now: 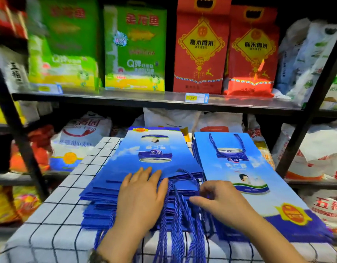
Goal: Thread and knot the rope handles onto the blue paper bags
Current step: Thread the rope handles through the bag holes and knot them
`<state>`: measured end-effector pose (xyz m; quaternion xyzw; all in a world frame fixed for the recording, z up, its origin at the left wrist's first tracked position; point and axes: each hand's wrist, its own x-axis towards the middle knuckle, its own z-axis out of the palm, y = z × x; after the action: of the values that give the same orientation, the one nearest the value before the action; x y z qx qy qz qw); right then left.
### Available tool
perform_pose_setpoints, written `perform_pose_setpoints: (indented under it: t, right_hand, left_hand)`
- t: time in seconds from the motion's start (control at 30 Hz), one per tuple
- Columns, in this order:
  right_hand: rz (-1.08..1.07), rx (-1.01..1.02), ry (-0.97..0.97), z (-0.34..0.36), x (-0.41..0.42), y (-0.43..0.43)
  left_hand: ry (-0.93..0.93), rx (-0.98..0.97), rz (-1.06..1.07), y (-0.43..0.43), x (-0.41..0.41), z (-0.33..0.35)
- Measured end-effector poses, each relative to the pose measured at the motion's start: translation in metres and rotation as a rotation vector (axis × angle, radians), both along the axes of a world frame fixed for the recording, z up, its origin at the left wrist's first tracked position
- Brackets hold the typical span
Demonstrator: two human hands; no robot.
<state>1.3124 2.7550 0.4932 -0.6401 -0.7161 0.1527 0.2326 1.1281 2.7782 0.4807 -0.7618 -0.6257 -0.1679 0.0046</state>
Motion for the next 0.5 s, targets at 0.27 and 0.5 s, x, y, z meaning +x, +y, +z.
perform_pose_setpoints:
  t: [0.27, 0.5]
  right_hand:
    - [0.02, -0.266, 0.835, 0.039, -0.015, -0.03]
    - [0.036, -0.204, 1.132, 0.048, -0.046, -0.03]
  left_hand:
    - [-0.074, 0.061, -0.041, -0.027, -0.006, -0.002]
    - [-0.569, 0.037, -0.311, -0.058, -0.008, 0.009]
